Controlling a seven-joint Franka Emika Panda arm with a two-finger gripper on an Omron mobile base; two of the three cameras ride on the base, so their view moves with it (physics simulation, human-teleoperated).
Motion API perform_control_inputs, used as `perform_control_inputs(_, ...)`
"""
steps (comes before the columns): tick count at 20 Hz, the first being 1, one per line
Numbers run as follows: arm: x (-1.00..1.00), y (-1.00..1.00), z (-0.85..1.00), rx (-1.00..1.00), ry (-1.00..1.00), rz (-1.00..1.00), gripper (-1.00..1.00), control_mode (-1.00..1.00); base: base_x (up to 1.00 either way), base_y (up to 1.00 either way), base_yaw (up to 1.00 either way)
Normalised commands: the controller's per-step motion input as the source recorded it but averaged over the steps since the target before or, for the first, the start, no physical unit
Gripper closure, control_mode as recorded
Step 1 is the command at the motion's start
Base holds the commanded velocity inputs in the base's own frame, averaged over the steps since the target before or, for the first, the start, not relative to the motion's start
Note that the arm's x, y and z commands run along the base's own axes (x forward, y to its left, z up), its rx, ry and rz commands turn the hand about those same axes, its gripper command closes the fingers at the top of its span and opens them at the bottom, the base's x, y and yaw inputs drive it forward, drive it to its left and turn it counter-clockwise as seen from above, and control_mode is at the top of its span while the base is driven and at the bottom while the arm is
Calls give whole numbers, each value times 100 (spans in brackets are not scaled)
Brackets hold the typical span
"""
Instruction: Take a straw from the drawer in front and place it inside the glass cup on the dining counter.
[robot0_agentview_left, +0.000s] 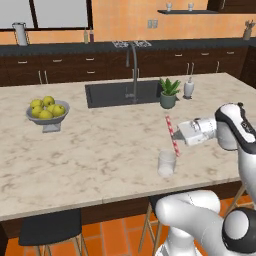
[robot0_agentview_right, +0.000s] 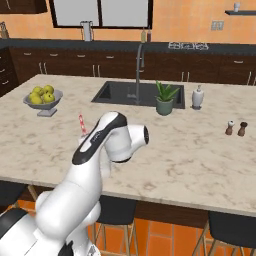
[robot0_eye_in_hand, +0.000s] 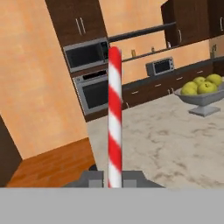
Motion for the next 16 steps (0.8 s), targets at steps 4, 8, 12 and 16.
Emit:
perform_control_inputs(4, 13, 0, -35, 0, -22, 1, 100, -100, 0, 0, 0)
perform_control_inputs(8, 9, 0, -40, 0, -15, 0, 100, -100, 0, 0, 0)
perform_control_inputs(12, 17, 0, -20, 0, -13, 0, 100, -100, 0, 0, 0)
perform_control_inputs(16, 33, 0, -9, 5, -4, 0, 100, -100, 0, 0, 0)
